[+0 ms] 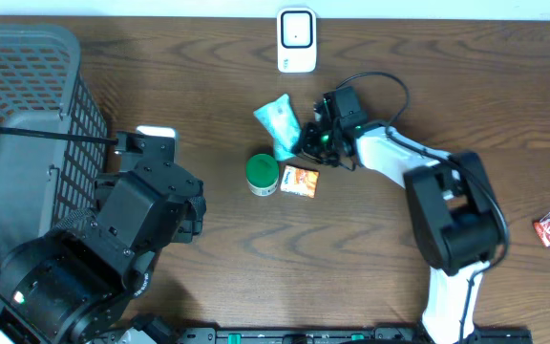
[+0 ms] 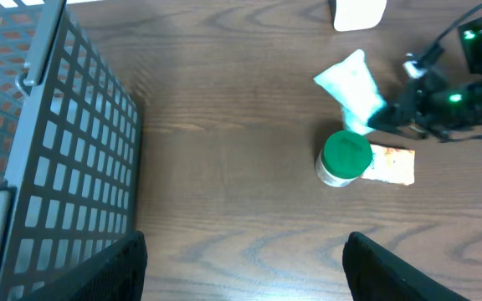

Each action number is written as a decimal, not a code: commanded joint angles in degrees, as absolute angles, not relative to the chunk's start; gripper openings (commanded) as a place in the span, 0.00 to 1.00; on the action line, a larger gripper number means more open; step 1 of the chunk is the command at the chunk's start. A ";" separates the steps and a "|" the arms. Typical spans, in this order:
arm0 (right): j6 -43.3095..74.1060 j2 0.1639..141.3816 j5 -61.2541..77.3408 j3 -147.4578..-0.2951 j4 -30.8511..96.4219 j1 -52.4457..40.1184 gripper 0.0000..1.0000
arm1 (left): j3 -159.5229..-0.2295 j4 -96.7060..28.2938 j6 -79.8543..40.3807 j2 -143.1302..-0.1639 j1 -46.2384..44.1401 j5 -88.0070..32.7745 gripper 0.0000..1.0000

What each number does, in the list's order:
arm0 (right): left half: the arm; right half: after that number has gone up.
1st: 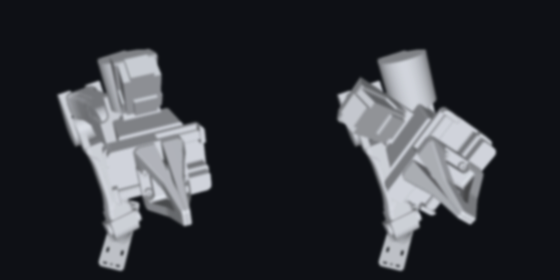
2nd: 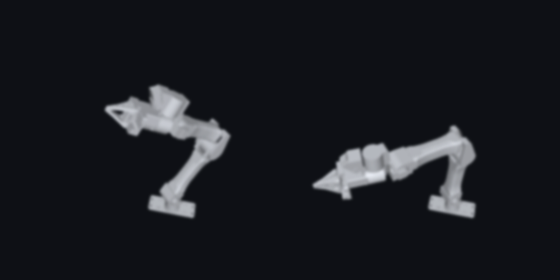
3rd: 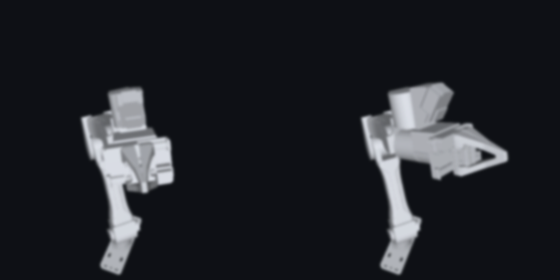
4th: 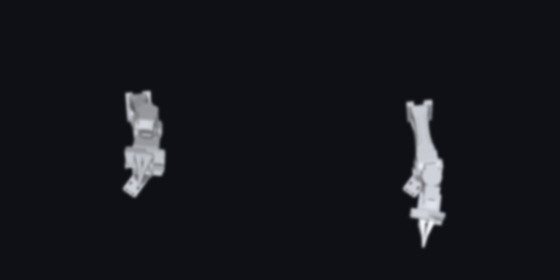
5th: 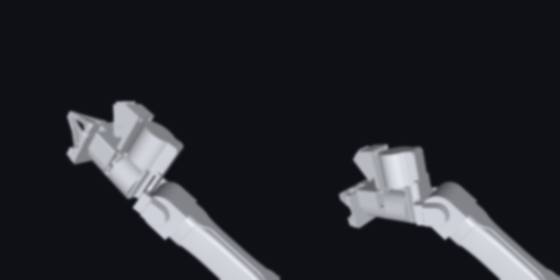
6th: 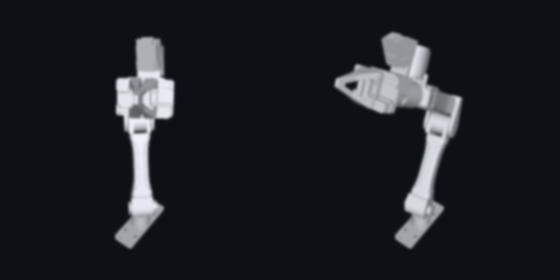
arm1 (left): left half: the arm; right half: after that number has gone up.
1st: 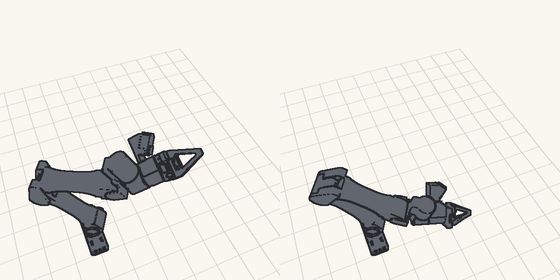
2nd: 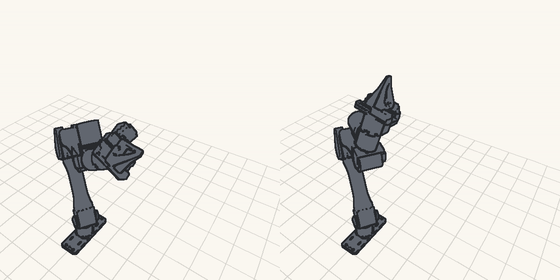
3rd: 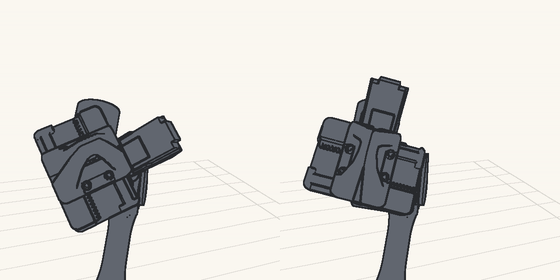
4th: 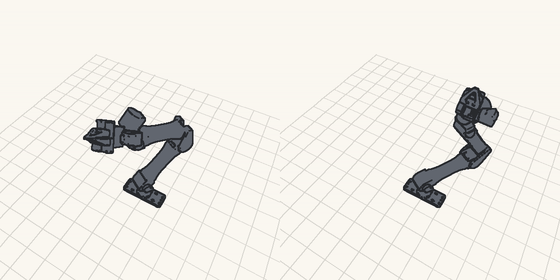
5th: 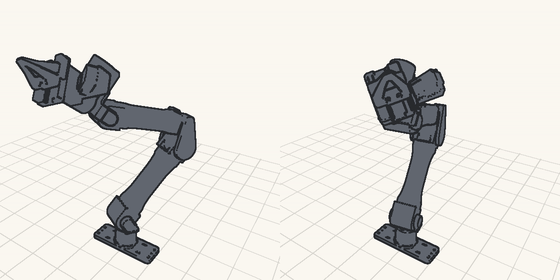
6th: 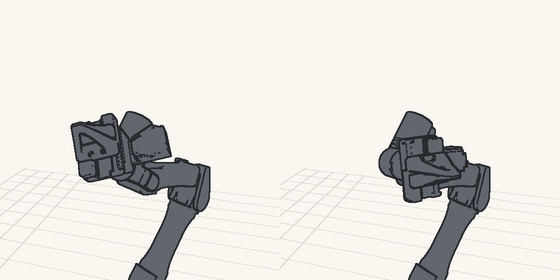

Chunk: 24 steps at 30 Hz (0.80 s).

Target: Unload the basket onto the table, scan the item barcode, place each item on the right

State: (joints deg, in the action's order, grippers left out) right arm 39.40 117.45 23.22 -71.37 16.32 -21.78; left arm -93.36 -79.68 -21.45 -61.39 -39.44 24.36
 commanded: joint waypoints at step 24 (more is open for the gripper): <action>5.85 97.06 -17.37 -70.50 49.95 -27.77 0.01 | -93.93 -79.92 -22.15 -61.34 -39.24 25.12 0.75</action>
